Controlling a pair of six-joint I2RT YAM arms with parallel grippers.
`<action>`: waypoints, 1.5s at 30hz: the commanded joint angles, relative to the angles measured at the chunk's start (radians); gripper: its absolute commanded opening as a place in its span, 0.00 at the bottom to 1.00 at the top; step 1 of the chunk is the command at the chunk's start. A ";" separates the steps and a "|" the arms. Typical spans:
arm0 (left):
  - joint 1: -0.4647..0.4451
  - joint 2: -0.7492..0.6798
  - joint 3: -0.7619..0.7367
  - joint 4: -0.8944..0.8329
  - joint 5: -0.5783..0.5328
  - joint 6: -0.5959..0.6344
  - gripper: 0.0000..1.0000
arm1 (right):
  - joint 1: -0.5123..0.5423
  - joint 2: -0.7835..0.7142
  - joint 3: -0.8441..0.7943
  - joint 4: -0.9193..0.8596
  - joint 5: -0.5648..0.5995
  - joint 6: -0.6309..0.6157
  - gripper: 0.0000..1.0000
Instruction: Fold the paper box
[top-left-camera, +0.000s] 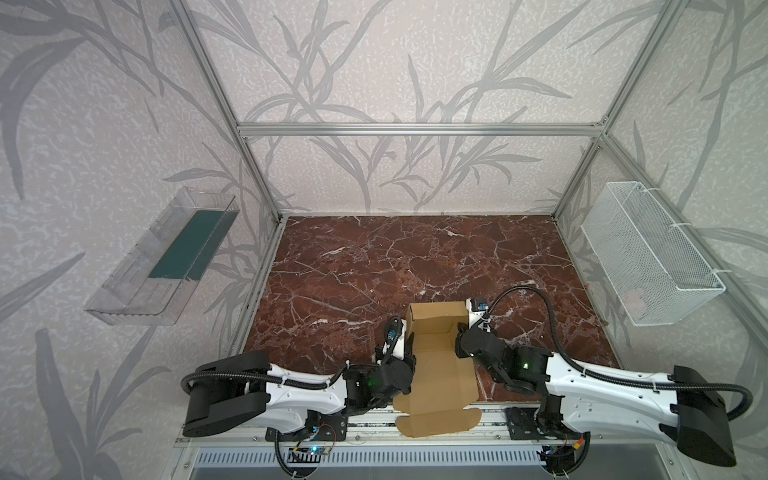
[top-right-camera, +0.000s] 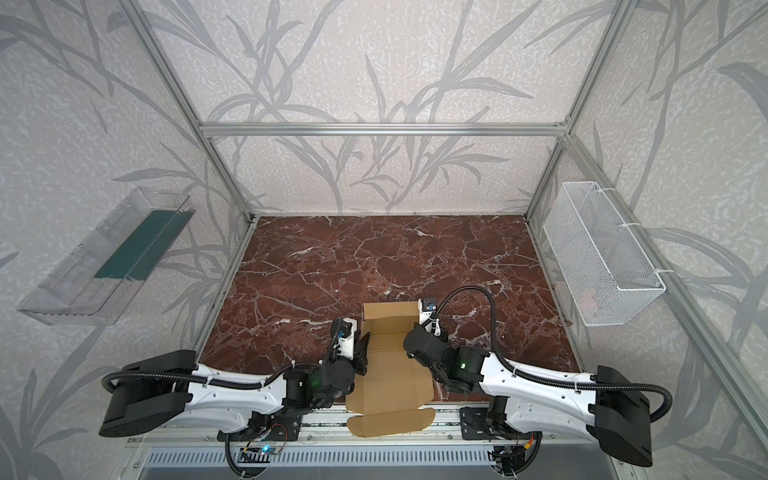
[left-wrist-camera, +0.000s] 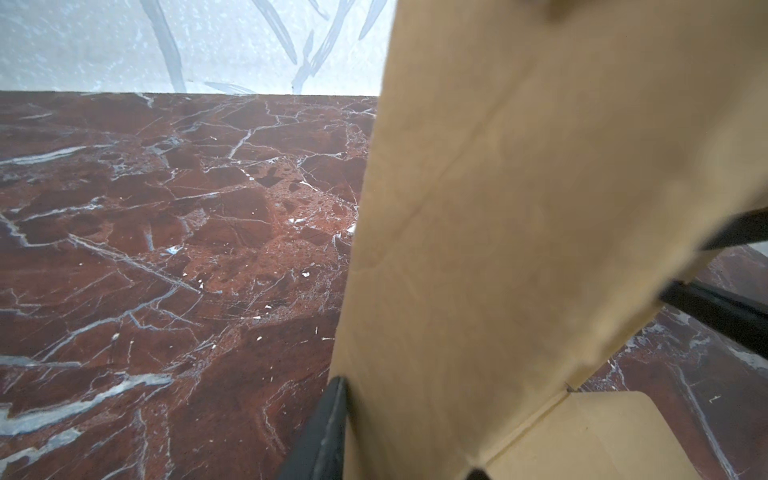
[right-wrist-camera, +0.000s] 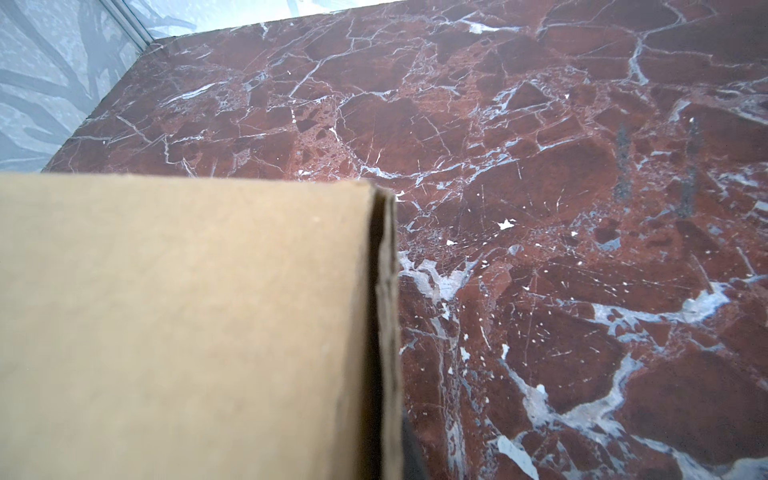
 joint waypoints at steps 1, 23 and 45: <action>0.001 0.016 0.047 0.013 -0.005 0.010 0.25 | 0.025 0.011 0.033 -0.003 -0.012 0.009 0.00; 0.001 0.104 0.154 -0.114 -0.029 -0.007 0.00 | 0.058 0.025 0.049 -0.010 -0.007 0.029 0.10; -0.001 0.071 0.165 -0.223 -0.042 -0.127 0.00 | 0.082 -0.040 0.025 0.046 0.011 -0.035 0.34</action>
